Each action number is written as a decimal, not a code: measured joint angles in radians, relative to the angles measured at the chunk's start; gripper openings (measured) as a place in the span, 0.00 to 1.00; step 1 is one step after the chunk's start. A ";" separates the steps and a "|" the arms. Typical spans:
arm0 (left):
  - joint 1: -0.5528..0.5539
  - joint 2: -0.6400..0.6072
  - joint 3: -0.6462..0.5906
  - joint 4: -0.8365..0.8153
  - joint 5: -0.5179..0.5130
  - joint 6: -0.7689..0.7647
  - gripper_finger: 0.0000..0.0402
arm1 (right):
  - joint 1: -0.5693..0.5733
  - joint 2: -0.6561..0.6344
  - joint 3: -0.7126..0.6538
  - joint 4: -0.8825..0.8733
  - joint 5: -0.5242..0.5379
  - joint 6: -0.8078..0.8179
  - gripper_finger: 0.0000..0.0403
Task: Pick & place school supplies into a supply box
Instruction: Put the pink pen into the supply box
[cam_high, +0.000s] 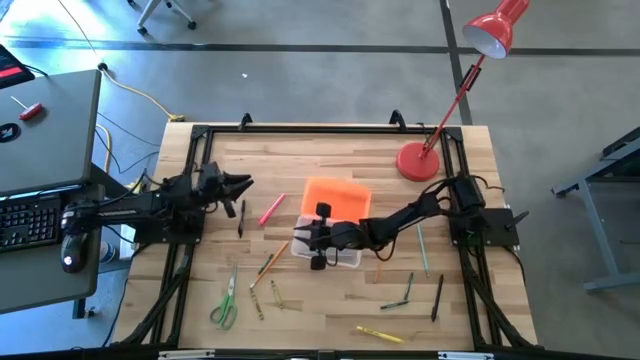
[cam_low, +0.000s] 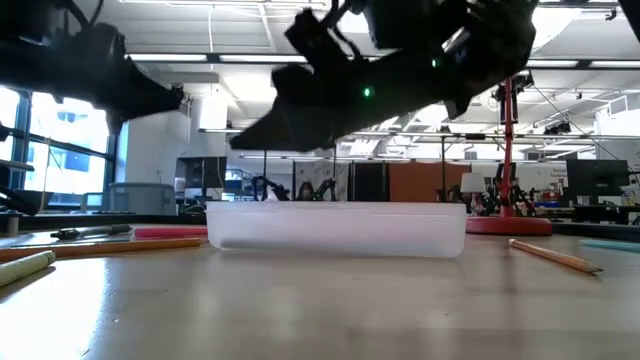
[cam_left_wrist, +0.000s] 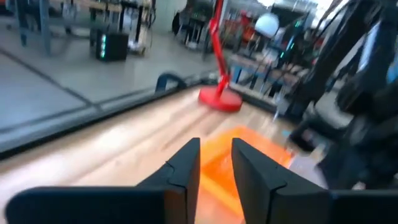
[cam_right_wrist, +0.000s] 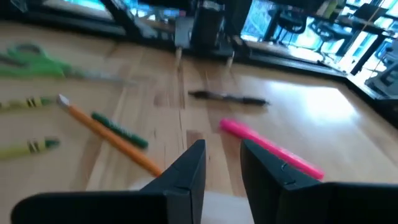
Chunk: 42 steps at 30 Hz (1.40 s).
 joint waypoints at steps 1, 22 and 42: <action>0.000 0.024 -0.006 0.001 0.001 -0.011 0.33 | 0.000 -0.010 0.000 -0.005 0.000 0.000 0.20; 0.000 0.875 -0.008 0.605 0.035 -0.146 0.29 | -0.002 -0.070 0.000 -0.019 0.151 -0.202 0.20; 0.000 1.288 0.049 0.827 0.077 -0.219 0.29 | -0.054 -0.070 0.001 0.017 0.168 -0.301 0.20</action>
